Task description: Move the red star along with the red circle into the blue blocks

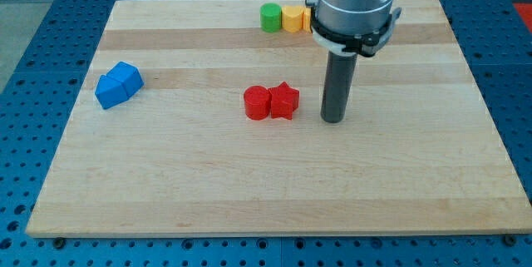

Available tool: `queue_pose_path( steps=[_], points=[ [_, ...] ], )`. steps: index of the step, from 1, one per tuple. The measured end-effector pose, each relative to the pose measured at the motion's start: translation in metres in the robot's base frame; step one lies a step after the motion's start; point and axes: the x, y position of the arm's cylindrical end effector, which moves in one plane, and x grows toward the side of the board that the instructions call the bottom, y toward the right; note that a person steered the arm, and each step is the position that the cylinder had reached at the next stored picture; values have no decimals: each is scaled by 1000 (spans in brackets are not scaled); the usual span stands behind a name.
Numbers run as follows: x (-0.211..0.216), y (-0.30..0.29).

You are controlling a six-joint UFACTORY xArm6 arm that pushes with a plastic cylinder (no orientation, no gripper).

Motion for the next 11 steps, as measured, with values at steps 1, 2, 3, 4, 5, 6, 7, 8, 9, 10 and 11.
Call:
queue_pose_path(
  steps=[1,2,3,4,5,6,7,8,9,10,11],
  points=[
    [0,-31],
    [-1,-67],
    [-16,-69],
    [-33,-77],
    [-36,-110],
    [-36,-156],
    [-36,-196],
    [-36,-227],
    [-41,-231],
    [-40,-221],
    [11,-228]
  ],
)
